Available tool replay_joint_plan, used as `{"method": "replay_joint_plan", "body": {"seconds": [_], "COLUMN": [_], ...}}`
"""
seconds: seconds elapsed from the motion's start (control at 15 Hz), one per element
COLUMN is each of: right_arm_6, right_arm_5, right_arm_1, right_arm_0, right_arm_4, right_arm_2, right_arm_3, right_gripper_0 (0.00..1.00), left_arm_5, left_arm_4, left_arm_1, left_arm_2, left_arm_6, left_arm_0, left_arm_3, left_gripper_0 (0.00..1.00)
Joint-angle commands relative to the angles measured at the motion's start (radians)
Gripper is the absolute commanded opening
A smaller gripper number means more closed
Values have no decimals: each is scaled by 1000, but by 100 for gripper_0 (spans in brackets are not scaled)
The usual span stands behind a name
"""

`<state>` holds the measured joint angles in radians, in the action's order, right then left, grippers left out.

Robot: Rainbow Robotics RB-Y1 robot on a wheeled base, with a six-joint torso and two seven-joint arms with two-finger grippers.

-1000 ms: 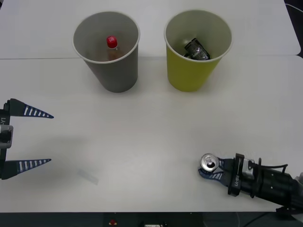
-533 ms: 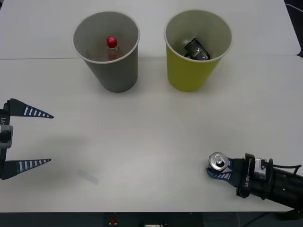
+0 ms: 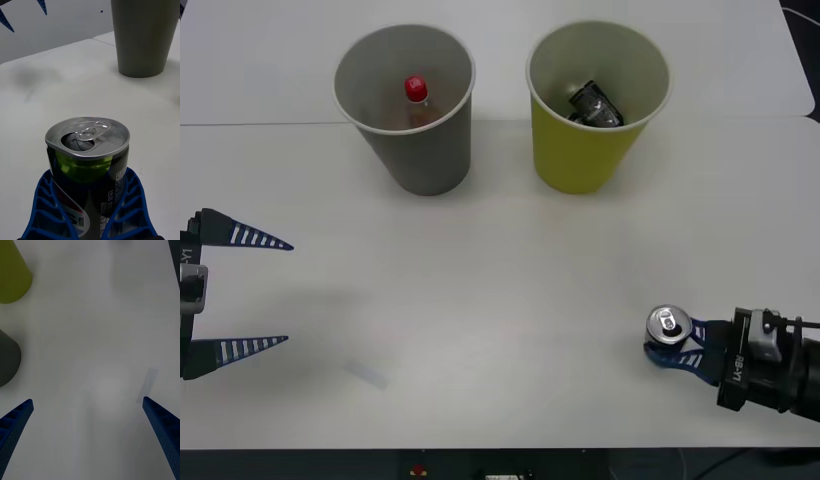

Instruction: Put the can into the green bin and the plastic bottle into the gray bin

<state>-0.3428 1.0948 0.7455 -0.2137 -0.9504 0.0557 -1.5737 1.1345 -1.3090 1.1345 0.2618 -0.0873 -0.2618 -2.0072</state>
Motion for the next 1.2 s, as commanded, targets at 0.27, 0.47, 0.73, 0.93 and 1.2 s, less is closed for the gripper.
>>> {"method": "replay_joint_plan", "body": {"seconds": [0.27, 0.47, 0.73, 0.93, 1.2], "right_arm_6": [489, 775, 1094, 1295, 1515], "right_arm_5": [-33, -44, -41, -39, -15], "right_arm_1": [0, 0, 17, 55, 121], "right_arm_0": [-124, -138, -108, -72, 2], "right_arm_4": [-269, -395, -547, -597, -602], "right_arm_2": [-209, -274, -329, -347, -381], "right_arm_3": [-345, -493, -626, -694, -747], "right_gripper_0": [0, 0, 0, 0, 0], "left_arm_5": [0, 0, 0, 0, 0], "left_arm_4": [0, 0, 0, 0, 0], "left_arm_1": [0, 0, 0, 0, 0], "left_arm_2": [0, 0, 0, 0, 0], "left_arm_6": [0, 0, 0, 0, 0], "left_arm_0": [0, 0, 0, 0, 0], "left_arm_3": [0, 0, 0, 0, 0], "left_gripper_0": [100, 100, 100, 100, 100]}}
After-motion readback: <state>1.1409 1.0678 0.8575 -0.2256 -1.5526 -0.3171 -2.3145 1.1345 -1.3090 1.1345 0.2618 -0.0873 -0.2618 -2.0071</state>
